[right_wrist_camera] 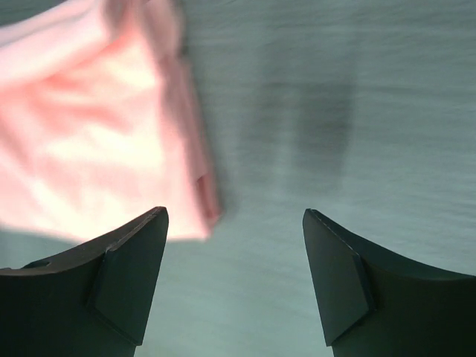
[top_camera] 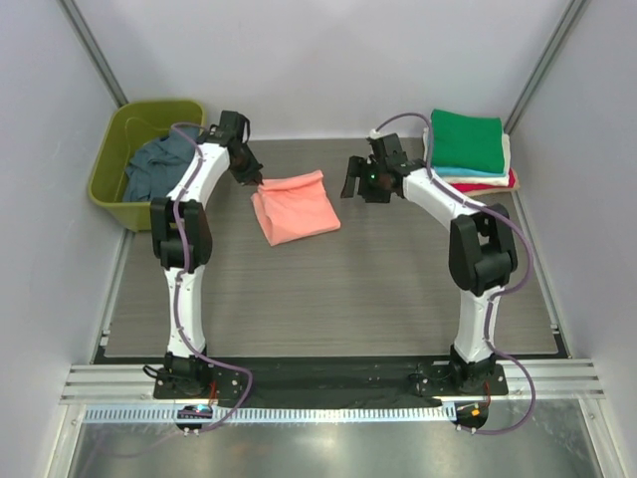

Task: Fold and stack the t-shirts
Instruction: Fold the tshirt

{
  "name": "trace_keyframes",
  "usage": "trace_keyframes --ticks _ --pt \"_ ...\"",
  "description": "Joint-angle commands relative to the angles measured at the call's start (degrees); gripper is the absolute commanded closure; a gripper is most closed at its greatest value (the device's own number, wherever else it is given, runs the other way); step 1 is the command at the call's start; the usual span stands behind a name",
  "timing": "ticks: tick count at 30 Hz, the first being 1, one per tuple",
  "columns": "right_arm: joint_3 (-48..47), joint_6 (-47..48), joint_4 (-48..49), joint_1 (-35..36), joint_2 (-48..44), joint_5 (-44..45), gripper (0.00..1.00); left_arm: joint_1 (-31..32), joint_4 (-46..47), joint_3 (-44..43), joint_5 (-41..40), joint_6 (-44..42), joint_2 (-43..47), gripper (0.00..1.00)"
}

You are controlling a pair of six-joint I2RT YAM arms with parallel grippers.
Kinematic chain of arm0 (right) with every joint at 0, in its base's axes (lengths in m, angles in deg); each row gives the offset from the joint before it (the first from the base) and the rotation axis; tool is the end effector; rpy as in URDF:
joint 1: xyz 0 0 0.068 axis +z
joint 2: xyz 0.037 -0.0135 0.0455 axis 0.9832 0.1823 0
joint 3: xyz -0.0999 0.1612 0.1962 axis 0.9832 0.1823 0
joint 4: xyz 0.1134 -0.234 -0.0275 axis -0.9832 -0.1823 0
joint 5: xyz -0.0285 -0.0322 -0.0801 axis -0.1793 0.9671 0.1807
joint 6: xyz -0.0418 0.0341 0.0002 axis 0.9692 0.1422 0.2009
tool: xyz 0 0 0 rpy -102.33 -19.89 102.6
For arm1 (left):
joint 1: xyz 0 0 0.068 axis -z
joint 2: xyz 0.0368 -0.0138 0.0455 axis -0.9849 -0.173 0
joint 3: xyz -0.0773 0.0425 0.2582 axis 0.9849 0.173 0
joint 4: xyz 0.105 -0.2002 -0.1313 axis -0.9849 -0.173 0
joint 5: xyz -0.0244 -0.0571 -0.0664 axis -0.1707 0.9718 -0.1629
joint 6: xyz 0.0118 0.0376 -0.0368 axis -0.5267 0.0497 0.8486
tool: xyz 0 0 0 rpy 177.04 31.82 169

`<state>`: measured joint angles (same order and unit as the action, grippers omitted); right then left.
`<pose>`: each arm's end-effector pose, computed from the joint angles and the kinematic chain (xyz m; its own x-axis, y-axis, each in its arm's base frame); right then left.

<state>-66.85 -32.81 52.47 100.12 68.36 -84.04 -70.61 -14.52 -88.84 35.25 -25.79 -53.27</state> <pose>0.4277 0.1648 0.2328 -0.8159 0.1103 -0.5676 -0.0998 0.9400 0.3261 0.4936 -0.0849 0.2363 -0.7716 -0.5416 -0.3336 -0.4117 0.8250 -0.3872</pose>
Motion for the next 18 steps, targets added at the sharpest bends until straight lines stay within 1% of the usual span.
trace_keyframes --ticks 1,3,4,5,7,8,9,11,12,13,15,16,18 --pt "6.9 -4.3 15.2 3.4 -8.3 -16.0 0.22 -0.9 0.0 0.2 1.3 -0.6 0.7 1.00" --pt "7.8 -7.6 22.1 4.6 -7.5 -22.0 0.24 -1.4 0.9 1.9 1.8 -0.1 0.8 1.00" --pt "7.5 -8.9 24.2 5.0 -6.7 -24.3 0.28 -2.0 1.2 2.4 2.2 0.0 0.8 1.00" --pt "7.5 -10.5 26.8 6.1 -5.4 -28.8 0.31 -2.2 1.6 3.1 2.4 0.0 0.7 1.00" --pt "6.5 -15.3 35.9 7.0 -1.6 -31.4 0.36 -2.7 1.7 3.5 2.5 0.1 0.6 1.00" --pt "5.7 -17.2 38.4 7.7 0.1 -34.2 0.38 -2.8 1.6 3.6 2.7 0.0 0.5 1.00" --pt "4.6 -19.0 42.9 8.2 4.2 -35.7 0.40 -3.0 1.7 3.6 3.1 0.0 0.3 1.00" --pt "1.3 -24.6 47.8 9.2 8.1 -38.2 0.44 -3.5 1.3 3.3 3.1 -0.2 0.0 1.00" --pt "0.3 -25.5 49.3 10.5 10.3 -38.9 0.44 -3.5 1.2 3.4 3.2 -0.3 0.0 1.00" --pt "-2.1 -25.8 49.4 11.0 13.9 -38.7 0.46 -3.8 1.2 3.4 3.2 -0.5 0.0 1.00" --pt "-4.1 -26.5 48.8 12.7 17.7 -38.5 0.47 -4.2 1.1 3.7 3.2 -0.6 0.2 1.00" --pt "-5.2 -26.8 48.8 13.2 21.2 -38.3 0.48 -4.4 1.0 3.9 3.3 -0.6 0.5 1.00" --pt "-6.3 -26.7 47.8 14.3 24.1 -37.3 0.48 -4.6 1.1 3.7 3.4 -0.6 0.5 1.00"
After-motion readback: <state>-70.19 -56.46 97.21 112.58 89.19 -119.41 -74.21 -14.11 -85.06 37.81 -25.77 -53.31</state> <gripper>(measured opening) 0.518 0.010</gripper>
